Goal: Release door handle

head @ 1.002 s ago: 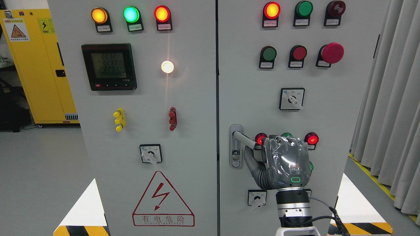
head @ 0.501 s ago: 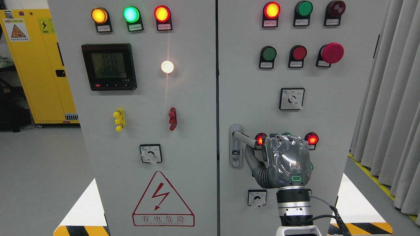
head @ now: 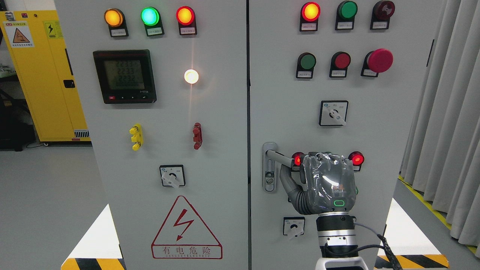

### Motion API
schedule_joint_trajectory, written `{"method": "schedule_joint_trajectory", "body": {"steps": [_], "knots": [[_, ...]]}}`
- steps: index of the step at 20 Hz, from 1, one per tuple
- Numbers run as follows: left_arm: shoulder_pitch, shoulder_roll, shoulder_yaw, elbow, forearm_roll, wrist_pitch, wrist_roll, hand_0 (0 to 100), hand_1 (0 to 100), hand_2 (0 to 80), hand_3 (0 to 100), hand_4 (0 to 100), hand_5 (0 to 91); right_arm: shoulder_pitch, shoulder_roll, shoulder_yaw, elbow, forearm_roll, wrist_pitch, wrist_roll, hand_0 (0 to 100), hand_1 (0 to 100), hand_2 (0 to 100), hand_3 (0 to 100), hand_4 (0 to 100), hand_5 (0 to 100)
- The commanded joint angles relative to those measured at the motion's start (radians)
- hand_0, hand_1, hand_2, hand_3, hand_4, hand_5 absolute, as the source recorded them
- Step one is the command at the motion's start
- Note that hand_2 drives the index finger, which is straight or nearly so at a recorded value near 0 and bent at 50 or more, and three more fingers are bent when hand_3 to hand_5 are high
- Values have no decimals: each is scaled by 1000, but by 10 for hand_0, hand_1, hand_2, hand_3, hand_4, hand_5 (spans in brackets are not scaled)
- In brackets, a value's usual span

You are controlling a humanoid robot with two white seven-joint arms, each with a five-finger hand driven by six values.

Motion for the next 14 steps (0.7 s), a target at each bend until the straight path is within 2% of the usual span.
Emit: {"method": "schedule_joint_trajectory", "body": {"steps": [1,11,14], "knots": [[0,0,0,-12,0,0,0,120,556,0,0,0,0,-3,-2,-3,0,-1,0,0,558,398,957,1000,1000,960],[1,0,0,-12,0,0,0,120,556,0,0,0,0,11,0,-2,-3,-1,-3,-3,557,397,956,1000,1000,960],[0,0,0,-12,0,0,0,120,556,0,0,0,0,43,-2,-2,-25,-1,-7,-6,557,397,956,1000,1000,960]]}}
